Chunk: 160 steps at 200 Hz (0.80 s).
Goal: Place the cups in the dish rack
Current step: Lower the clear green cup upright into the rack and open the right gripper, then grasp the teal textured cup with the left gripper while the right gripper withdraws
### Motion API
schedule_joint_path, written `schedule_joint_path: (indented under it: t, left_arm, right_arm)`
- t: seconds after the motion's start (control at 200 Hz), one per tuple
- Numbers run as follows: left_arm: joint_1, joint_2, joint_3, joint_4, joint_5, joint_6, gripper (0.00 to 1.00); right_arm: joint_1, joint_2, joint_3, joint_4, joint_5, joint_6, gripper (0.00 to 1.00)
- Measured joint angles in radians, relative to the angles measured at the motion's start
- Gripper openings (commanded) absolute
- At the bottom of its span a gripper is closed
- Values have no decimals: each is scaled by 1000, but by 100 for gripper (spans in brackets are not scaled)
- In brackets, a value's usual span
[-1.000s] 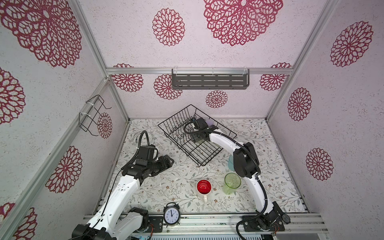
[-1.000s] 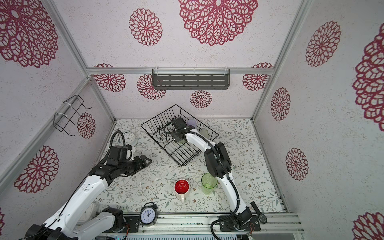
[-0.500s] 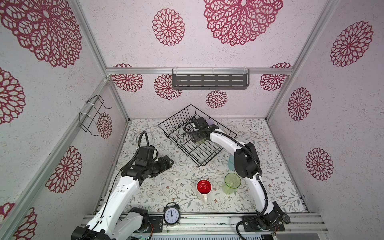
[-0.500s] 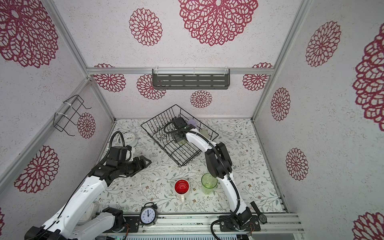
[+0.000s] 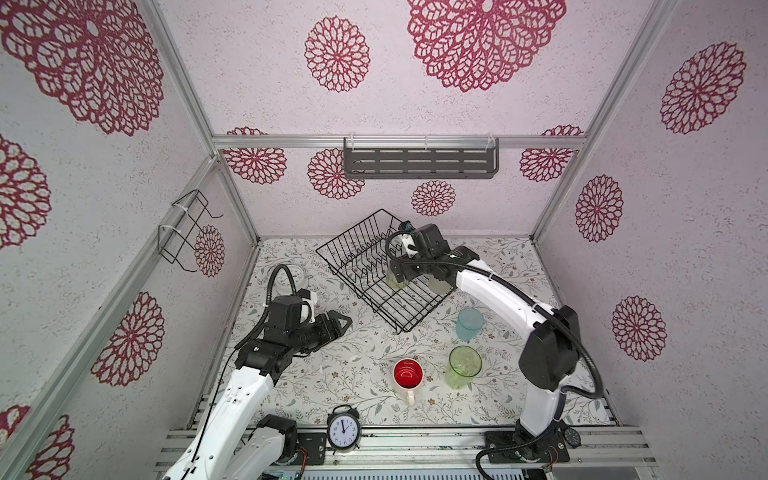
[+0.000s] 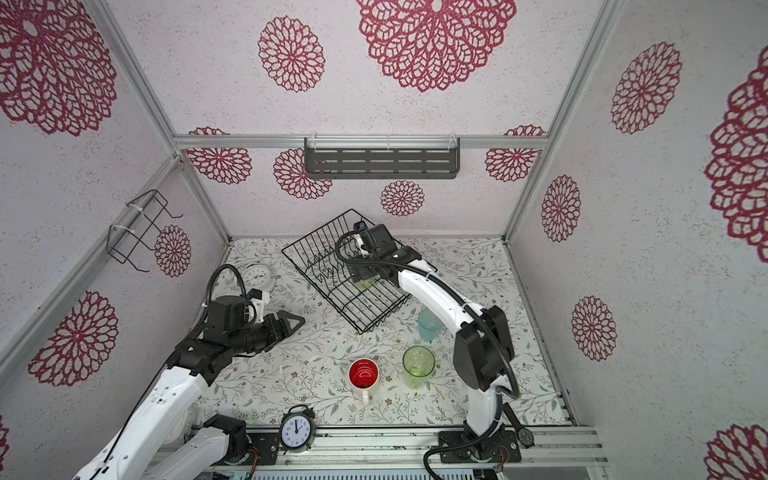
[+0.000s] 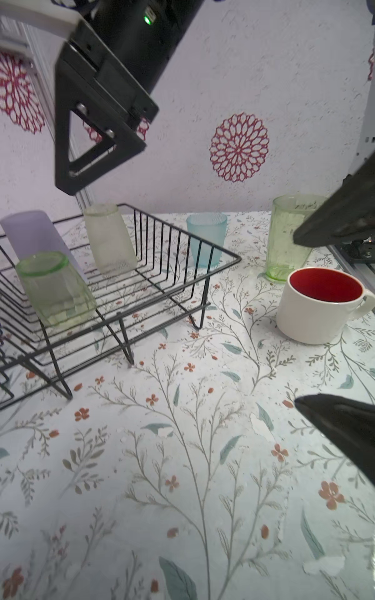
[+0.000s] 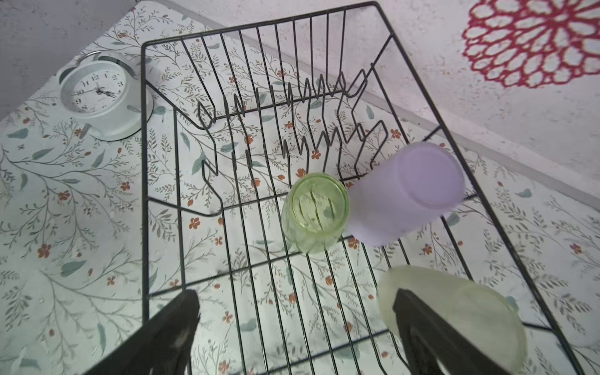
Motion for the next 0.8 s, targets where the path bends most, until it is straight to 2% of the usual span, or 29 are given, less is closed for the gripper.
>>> schedule_joint_path:
  t: [0.22, 0.34, 0.415, 0.55, 0.691, 0.801]
  left_arm:
    - [-153, -37, 0, 66, -12, 8, 74]
    - [-249, -5, 5, 90, -54, 11, 74]
    - [-306, 38, 18, 97, -84, 13, 74]
    - [-404, 124, 49, 99, -151, 25, 74]
    - [-451, 212, 112, 78, -214, 56, 74]
    - [-455, 256, 151, 80, -249, 82, 74]
  right_arm:
    - [1, -397, -505, 202, 89, 44, 99]
    - [-15, -631, -780, 336, 95, 108, 99]
    - [-44, -741, -890, 354, 98, 155, 99]
    - [-161, -789, -917, 293, 106, 267, 99]
    - [-326, -709, -848, 156, 94, 392, 99]
    - [-386, -640, -808, 69, 59, 440, 99]
